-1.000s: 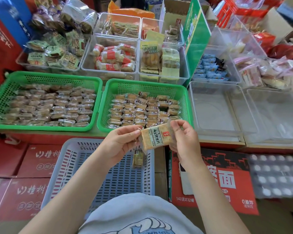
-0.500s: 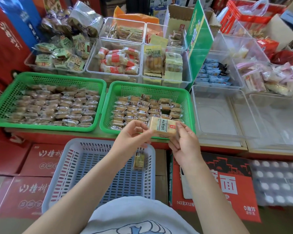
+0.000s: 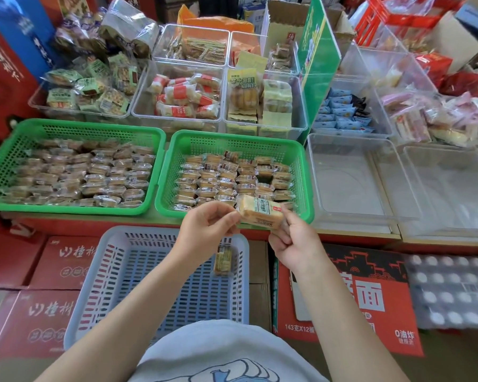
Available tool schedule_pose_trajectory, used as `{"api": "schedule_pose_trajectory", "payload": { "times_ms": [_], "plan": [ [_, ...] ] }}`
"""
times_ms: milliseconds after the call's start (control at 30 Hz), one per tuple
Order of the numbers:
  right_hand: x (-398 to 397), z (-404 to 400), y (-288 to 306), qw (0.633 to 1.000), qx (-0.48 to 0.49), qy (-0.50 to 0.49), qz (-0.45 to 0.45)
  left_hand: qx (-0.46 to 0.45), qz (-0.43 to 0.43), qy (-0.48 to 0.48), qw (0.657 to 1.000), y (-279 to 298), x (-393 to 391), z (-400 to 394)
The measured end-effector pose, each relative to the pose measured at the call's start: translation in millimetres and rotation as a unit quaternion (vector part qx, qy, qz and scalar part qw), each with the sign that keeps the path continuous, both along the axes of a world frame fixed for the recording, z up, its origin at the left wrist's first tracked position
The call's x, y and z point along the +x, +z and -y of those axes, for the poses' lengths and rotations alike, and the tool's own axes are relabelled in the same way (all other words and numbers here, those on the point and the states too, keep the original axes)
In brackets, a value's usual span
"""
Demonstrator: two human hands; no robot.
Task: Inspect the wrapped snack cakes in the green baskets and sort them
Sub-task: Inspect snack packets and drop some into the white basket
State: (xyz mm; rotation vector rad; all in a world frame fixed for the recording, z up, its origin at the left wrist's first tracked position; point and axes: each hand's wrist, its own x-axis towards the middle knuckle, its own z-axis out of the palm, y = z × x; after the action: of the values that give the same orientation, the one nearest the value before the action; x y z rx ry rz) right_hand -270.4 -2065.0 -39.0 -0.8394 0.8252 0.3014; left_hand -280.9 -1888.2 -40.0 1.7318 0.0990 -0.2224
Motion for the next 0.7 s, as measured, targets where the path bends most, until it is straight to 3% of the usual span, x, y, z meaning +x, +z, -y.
{"api": "schedule_pose_trajectory", "payload": {
  "times_ms": [67,133,233,400,567,700],
  "plan": [
    [0,2,-1,1.0,0.01,0.004,0.014,-0.096,-0.076,0.024,0.992,0,3,4],
    [0,3,-2,0.998,0.002,0.023,0.05,-0.213,-0.16,0.017,0.964,0,7,6],
    [-1,3,1,0.985,-0.085,0.082,0.123,-0.311,-0.213,-0.041,0.925,-2,10,4],
    [5,1,1,0.959,-0.195,0.109,0.177,-0.364,-0.231,-0.025,0.902,-11,15,2],
    [17,5,-12,0.966,-0.167,0.101,0.17,-0.434,-0.243,-0.018,0.868,-22,22,-1],
    [28,11,-25,0.963,-0.167,0.157,0.14,-0.429,-0.249,0.015,0.868,-28,32,3]
  ]
}}
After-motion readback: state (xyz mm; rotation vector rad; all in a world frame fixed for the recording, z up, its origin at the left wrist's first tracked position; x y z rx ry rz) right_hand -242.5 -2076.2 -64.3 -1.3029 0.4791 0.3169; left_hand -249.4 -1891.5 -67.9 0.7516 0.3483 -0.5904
